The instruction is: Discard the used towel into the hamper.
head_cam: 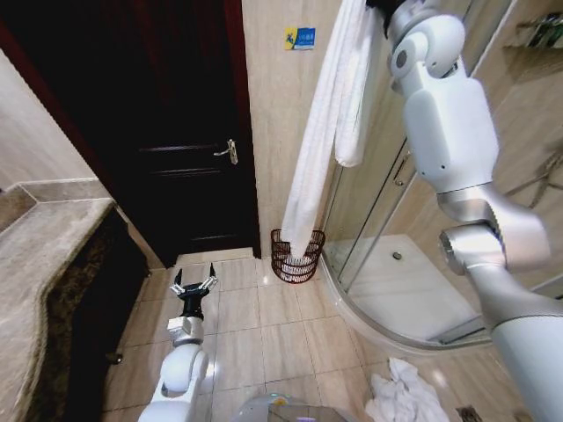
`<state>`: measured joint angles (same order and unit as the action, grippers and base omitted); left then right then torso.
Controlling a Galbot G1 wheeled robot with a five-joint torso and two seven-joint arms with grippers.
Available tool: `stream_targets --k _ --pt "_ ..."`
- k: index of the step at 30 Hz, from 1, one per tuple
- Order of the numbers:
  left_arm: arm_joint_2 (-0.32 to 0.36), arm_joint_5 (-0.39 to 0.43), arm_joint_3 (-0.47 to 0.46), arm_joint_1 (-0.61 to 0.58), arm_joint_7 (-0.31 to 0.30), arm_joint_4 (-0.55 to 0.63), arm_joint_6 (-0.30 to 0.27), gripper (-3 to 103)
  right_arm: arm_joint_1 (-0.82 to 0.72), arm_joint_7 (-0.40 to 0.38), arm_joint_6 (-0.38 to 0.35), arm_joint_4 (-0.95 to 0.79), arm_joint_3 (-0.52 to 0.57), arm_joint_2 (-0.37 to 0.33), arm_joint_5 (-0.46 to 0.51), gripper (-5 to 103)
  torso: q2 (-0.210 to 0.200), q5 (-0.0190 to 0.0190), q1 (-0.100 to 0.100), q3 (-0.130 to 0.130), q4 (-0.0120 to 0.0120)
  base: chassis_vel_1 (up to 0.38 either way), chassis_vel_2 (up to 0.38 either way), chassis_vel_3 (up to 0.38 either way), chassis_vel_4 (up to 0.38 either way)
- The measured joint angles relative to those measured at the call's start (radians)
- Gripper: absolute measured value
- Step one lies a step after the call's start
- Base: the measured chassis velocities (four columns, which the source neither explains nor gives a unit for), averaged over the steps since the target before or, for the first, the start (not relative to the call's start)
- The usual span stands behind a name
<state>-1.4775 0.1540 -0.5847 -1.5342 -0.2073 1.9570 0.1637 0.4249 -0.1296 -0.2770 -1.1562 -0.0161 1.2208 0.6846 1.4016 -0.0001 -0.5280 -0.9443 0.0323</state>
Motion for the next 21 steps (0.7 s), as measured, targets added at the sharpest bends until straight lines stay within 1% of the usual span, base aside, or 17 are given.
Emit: stream_targets --k 21 --pt "0.006 0.001 -0.016 -0.033 -0.013 0.023 0.016 100 -0.001 -0.023 -0.022 -0.060 -0.020 -0.016 0.028 7 0.000 0.0003 0.000 0.000 -0.0002 -0.058 0.055 0.056 -0.055"
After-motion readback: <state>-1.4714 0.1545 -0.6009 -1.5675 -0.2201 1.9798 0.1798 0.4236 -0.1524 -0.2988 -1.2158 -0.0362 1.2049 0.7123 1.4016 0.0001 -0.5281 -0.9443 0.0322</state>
